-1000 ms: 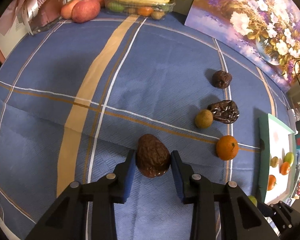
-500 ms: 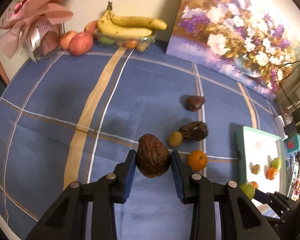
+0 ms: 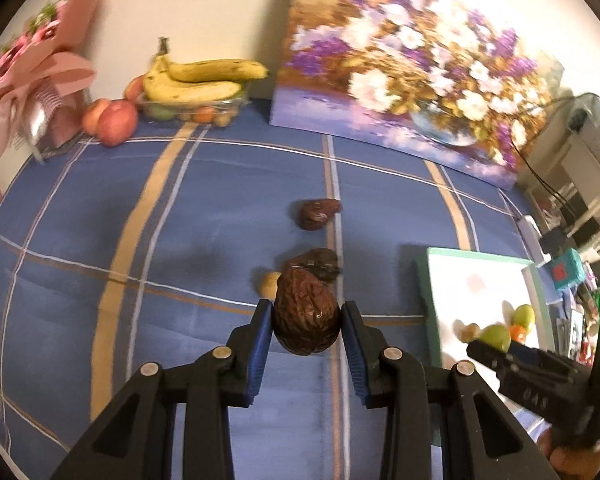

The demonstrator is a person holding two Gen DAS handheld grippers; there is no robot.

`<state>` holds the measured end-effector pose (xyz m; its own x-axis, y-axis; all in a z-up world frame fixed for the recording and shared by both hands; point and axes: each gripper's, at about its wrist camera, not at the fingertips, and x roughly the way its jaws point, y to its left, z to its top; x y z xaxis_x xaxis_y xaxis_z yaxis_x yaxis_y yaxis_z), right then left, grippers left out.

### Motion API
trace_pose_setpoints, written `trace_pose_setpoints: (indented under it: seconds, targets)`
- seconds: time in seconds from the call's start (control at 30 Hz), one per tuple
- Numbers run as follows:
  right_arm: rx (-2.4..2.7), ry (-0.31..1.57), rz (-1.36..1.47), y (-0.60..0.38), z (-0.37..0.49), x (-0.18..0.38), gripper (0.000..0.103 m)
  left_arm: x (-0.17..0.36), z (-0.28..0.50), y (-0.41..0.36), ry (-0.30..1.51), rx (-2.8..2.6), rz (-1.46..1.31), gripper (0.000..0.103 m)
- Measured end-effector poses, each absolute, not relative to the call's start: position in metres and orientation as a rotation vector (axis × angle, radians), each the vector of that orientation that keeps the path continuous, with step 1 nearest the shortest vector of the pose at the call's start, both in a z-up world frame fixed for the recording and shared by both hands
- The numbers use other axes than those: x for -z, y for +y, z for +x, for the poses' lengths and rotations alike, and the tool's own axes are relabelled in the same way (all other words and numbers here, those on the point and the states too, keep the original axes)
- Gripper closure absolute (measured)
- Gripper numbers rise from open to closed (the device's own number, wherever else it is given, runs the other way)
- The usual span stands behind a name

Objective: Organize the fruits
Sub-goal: 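Carry the green mango and brown dried fruit over the white tray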

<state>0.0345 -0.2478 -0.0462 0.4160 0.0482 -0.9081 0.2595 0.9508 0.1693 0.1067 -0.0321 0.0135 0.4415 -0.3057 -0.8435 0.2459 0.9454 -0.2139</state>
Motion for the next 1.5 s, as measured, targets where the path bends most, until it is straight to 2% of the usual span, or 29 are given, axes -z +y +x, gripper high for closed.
trace_pose_setpoints:
  seconds: [0.77,1.5]
  targets:
    - [0.38,1.048,0.468,-0.353,0.031,0.052,0.048,0.003,0.091,-0.175,1.063,0.566,0.145,0.066]
    - [0.466,0.995,0.428,-0.401,0.056,0.044,0.048,0.031,0.114,-0.243,1.078,0.602,0.3,0.066]
